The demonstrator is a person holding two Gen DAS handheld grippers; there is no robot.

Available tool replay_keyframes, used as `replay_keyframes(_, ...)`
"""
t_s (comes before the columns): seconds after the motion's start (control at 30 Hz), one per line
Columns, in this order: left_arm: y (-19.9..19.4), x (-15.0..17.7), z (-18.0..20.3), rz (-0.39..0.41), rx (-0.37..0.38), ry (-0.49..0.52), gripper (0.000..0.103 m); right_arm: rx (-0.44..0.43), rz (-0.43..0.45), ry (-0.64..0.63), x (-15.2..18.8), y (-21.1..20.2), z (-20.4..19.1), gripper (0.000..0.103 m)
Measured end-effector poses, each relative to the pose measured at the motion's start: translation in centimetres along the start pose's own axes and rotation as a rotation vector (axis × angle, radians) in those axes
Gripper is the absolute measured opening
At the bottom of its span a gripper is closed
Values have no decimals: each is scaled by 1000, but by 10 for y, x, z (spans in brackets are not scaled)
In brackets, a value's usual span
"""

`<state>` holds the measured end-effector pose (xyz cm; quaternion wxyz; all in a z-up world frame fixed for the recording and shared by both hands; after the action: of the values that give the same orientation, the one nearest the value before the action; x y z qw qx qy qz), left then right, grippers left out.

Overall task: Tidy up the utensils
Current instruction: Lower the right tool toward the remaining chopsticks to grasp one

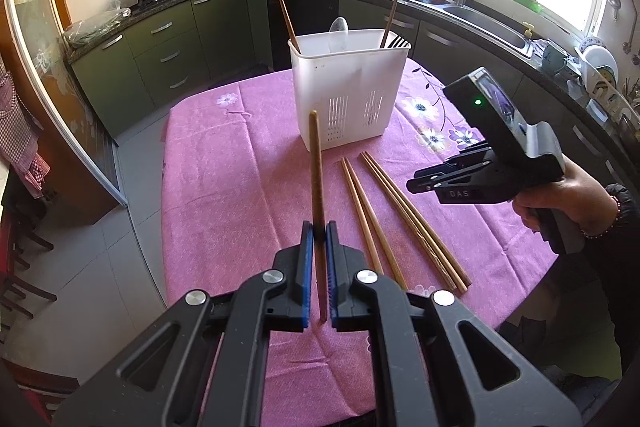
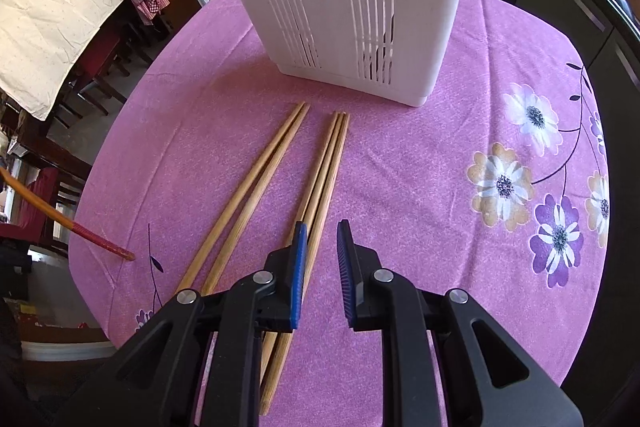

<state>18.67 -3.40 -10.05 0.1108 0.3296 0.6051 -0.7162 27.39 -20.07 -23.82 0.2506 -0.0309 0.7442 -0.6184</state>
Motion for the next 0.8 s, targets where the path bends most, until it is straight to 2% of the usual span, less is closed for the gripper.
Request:
replay_keyframes(0.4,-5,6,-10,16,8,-11,7,79,-77,-17,-11,27,0,16)
replay_keyframes(0.67,-6,7,-11,21,9,-11,7,117,-105,-57,-20,42,-18,16)
replay_keyframes(0.73,-6,7,-11,21,10,-12,7,124,-96,-63,-23,43,-21,10)
replay_keyframes(0.8,-6,8,-11,20,9,-11,7,125,-88,-63,-26,45,-23,8)
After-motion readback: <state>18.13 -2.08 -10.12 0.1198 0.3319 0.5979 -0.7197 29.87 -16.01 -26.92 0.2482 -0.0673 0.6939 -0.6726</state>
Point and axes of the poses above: each gripper's, at about its wrist camera, not at the fingertips, and y roughly the way its jaws point, z to its right, x to its underside, the point moved 7 cm from there along y, roughly the way its jaws point, and after that the axes turned 4 degrees about x, right-handed, at the moved point
